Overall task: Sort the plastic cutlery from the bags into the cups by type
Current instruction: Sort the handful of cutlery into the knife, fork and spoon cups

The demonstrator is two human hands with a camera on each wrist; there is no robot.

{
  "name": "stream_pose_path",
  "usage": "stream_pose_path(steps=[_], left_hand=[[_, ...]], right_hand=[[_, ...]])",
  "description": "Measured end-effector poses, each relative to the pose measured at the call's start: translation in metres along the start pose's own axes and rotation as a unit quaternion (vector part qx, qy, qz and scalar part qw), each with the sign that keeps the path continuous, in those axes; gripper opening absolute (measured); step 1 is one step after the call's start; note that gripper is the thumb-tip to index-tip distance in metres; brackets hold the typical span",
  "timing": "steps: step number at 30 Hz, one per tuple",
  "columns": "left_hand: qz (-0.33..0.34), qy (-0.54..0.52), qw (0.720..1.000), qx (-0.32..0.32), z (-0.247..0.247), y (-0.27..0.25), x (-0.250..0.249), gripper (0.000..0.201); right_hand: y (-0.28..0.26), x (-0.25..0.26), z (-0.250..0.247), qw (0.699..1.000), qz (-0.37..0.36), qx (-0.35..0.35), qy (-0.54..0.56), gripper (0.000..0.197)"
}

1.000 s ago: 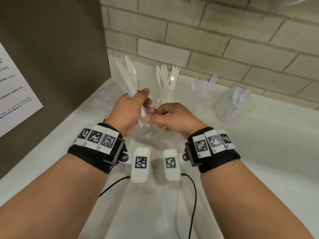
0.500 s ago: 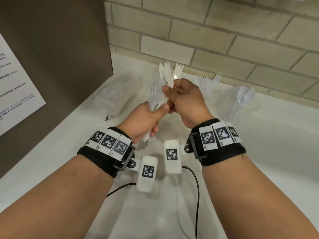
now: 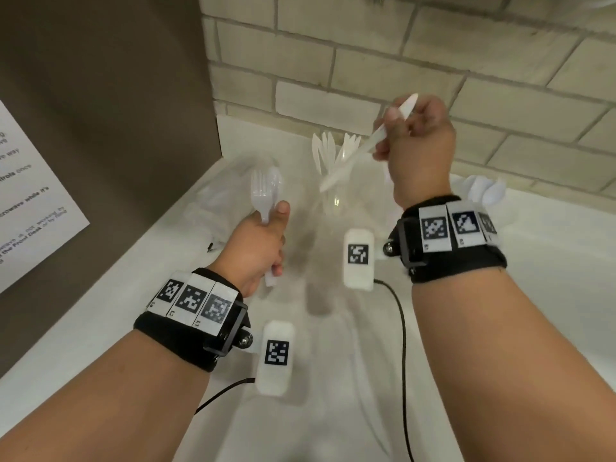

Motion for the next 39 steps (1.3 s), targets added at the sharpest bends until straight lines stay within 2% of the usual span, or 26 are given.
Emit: stream_pose_path(steps=[3,6,8,11,15,17,18,21,23,25,27,30,33,36,39], left_hand=[[-0.005,0.017,1.0,0.012,0.0,0.004,0.0,0.04],[-0.013,0.019,0.999,0.047,0.005,0.006,-0.001,0.047],[-0.03,0.0,0.996,0.082,0.01,0.008,0.0,0.045],[-0.056,-0.051,0.989,0.124,0.016,0.006,0.001,0.037],[-0.062,-0.054,0.987,0.134,0.021,0.008,0.002,0.032],[-0.063,-0.053,0.988,0.128,0.024,0.007,0.001,0.031],[-0.063,-0.053,0.989,0.126,0.025,0.007,0.001,0.03],[-0.05,-0.042,0.989,0.131,0.028,0.005,0.0,0.029],[-0.036,-0.039,0.99,0.132,0.031,0.003,-0.002,0.027],[-0.033,-0.041,0.991,0.124,0.034,0.002,-0.003,0.025],[-0.036,-0.048,0.99,0.127,0.039,-0.001,-0.004,0.023],[-0.048,-0.062,0.988,0.132,0.046,-0.005,-0.002,0.021],[-0.052,-0.052,0.991,0.11,0.047,-0.006,-0.001,0.021],[-0.034,-0.007,0.994,0.101,0.047,-0.006,0.0,0.021],[-0.033,0.004,0.99,0.138,0.053,-0.01,-0.001,0.018]], right_hand=[[0.027,0.004,0.009,0.996,-0.069,-0.04,-0.039,0.023],[0.047,-0.02,0.033,0.988,-0.078,-0.013,-0.129,0.016],[0.056,-0.046,0.048,0.982,-0.061,0.021,-0.176,0.002],[0.064,-0.083,0.062,0.974,-0.018,0.056,-0.217,0.013],[0.066,-0.112,0.073,0.953,0.045,0.107,-0.28,0.037],[0.066,-0.111,0.067,0.953,0.061,0.096,-0.281,0.051],[0.064,-0.104,0.063,0.956,0.05,0.085,-0.277,0.051],[0.042,-0.072,0.05,0.967,0.011,0.084,-0.24,0.027],[0.012,-0.059,0.049,0.962,0.046,0.164,-0.216,0.016],[-0.02,-0.053,0.048,0.938,0.084,0.255,-0.22,0.023],[-0.038,-0.052,0.043,0.93,0.095,0.282,-0.215,0.026],[-0.043,-0.054,0.03,0.944,0.07,0.243,-0.21,0.017],[-0.041,-0.049,0.017,0.96,0.062,0.205,-0.179,0.009],[-0.047,-0.044,0.014,0.963,0.076,0.225,-0.13,0.013],[-0.049,-0.045,0.012,0.961,0.075,0.226,-0.138,0.018]])
Point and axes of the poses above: each hand's wrist, its own y-axis towards the middle knuckle, its own z-axis out of the palm, x = y × z, the point moved 7 cm from there along y, towards the middle knuckle, and after that the axes turned 8 degrees about -x, right-handed, at the moved point
